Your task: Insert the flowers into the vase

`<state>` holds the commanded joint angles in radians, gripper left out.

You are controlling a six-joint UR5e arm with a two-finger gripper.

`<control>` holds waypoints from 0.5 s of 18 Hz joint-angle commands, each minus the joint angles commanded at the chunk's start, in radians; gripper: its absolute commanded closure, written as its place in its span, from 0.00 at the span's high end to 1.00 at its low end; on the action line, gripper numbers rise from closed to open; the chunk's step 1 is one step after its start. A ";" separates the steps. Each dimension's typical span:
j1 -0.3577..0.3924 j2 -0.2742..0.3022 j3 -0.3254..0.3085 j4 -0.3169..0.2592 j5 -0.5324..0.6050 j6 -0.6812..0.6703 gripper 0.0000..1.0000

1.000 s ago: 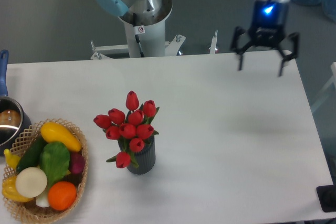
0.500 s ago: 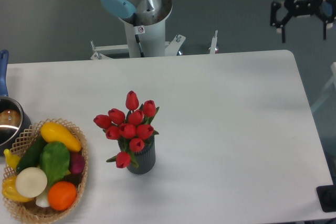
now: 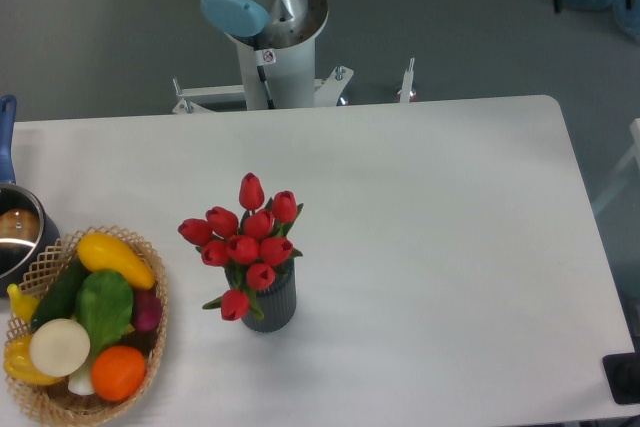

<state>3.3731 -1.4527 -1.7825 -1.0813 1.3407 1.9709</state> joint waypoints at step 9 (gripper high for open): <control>0.008 0.005 0.002 -0.009 -0.005 0.013 1.00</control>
